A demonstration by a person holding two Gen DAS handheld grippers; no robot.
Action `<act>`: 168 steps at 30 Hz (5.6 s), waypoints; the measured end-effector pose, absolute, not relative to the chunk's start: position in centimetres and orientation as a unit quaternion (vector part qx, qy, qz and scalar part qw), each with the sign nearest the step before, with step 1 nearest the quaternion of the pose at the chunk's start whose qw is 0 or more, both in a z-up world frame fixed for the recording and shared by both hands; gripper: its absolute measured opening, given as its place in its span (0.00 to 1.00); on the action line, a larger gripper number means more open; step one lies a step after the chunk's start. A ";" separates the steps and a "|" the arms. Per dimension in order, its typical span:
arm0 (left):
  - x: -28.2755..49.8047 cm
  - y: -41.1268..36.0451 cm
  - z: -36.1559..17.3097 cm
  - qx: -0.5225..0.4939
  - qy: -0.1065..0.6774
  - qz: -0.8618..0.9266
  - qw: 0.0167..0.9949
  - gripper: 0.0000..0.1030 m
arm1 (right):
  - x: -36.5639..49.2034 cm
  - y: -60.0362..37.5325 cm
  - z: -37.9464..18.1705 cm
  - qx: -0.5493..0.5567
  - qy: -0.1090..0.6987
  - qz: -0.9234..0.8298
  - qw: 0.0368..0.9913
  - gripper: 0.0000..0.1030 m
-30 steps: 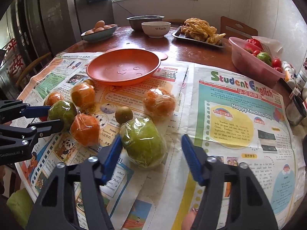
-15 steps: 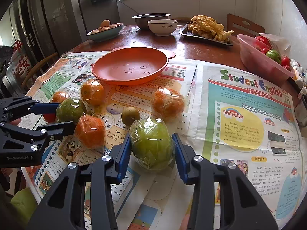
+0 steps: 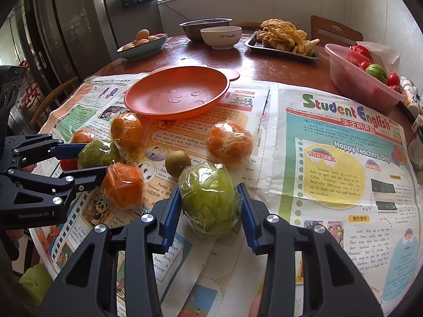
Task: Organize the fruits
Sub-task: 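Lift and carry the green fruits over the orange plate with both tools, then open the left tool over the plate while the right tool releases its green fruit, then withdraw both tools from the plate toward the orange wrapped fruits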
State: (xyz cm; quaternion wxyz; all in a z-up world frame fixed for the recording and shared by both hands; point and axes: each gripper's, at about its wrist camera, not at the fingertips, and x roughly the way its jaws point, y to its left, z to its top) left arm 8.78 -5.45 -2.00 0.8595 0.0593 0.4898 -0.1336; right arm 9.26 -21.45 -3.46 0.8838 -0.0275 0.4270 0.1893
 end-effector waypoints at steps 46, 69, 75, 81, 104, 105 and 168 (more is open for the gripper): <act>20.7 -1.5 1.6 0.010 0.502 -0.126 0.856 0.41 | 17.3 -17.3 1.6 -0.049 0.408 0.235 0.881 0.39; 26.0 -3.9 -1.0 0.002 0.537 -0.160 0.828 0.41 | 20.9 -15.0 -1.6 -0.076 0.438 0.262 0.857 0.39; 26.4 -3.8 -1.5 -0.002 0.540 -0.162 0.826 0.41 | 21.1 -14.8 -2.4 -0.074 0.445 0.262 0.853 0.39; 26.4 -3.8 -1.6 -0.002 0.539 -0.167 0.826 0.41 | 21.4 -14.6 -2.7 -0.075 0.449 0.264 0.851 0.40; 25.8 -3.7 -1.2 -0.001 0.538 -0.168 0.826 0.41 | 19.4 -15.5 -0.6 -0.061 0.431 0.252 0.864 0.67; 25.7 -3.6 -1.1 -0.002 0.536 -0.167 0.828 0.41 | 19.1 -15.6 -0.4 -0.061 0.429 0.250 0.866 0.69; 12.7 3.8 7.2 -0.010 0.425 -0.078 0.902 0.91 | 10.6 -18.9 6.5 -0.031 0.353 0.156 0.922 0.96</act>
